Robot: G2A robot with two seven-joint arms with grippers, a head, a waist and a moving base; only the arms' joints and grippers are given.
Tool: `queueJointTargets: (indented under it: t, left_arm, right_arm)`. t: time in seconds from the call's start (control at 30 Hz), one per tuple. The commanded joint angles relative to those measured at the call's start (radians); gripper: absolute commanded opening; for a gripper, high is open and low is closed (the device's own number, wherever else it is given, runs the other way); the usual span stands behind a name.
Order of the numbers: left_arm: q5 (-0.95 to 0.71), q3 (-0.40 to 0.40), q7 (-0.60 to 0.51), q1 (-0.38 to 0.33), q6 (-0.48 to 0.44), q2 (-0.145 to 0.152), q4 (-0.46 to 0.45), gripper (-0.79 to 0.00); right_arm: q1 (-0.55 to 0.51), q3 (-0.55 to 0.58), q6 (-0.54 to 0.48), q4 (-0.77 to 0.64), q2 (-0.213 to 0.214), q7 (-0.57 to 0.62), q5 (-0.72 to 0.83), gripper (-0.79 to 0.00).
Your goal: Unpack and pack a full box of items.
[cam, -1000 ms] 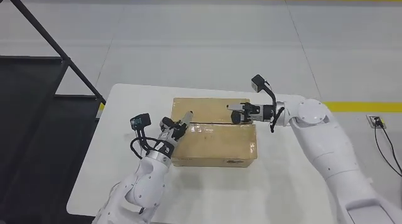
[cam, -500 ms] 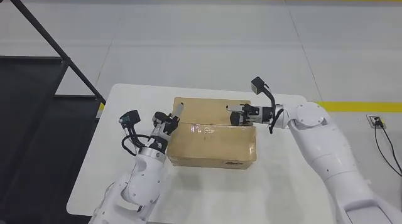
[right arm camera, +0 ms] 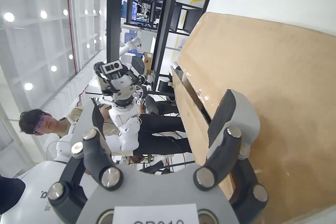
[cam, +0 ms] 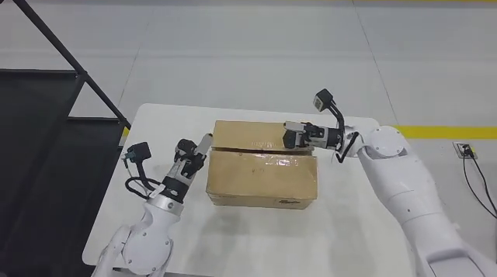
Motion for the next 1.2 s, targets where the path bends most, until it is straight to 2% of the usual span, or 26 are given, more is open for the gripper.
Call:
queueJointTargets:
  t: [0.0,0.2,0.5,0.57,1.0,1.17]
  left_arm:
    - [-0.004,0.003,0.004,0.009,-0.004,-0.001,0.005,0.0]
    - [-0.086,-0.051,0.033,0.009,-0.02,-0.005,0.015,0.0]
    - [-0.312,-0.249,0.041,0.026,-0.06,-0.001,0.075,0.0]
    - [-0.241,-0.3,0.058,0.038,-0.065,0.005,0.082,0.0]
    - [-0.226,-0.303,0.053,0.044,-0.07,0.006,0.084,0.0]
    - [-0.275,-0.279,-0.02,0.026,-0.021,0.004,0.153,0.0]
  right_arm:
    - [-0.014,0.008,-0.006,-0.025,0.004,0.022,0.016,0.0]
    - [-0.079,0.03,0.014,-0.109,0.022,0.037,0.013,0.0]
    - [-0.131,0.046,0.069,-0.133,0.037,-0.054,-0.038,0.0]
    - [-0.136,0.045,0.07,-0.131,0.038,-0.06,-0.039,0.0]
    - [-0.141,0.047,0.068,-0.121,0.04,-0.078,-0.039,0.0]
    - [-0.141,0.047,0.068,-0.121,0.04,-0.078,-0.039,0.0]
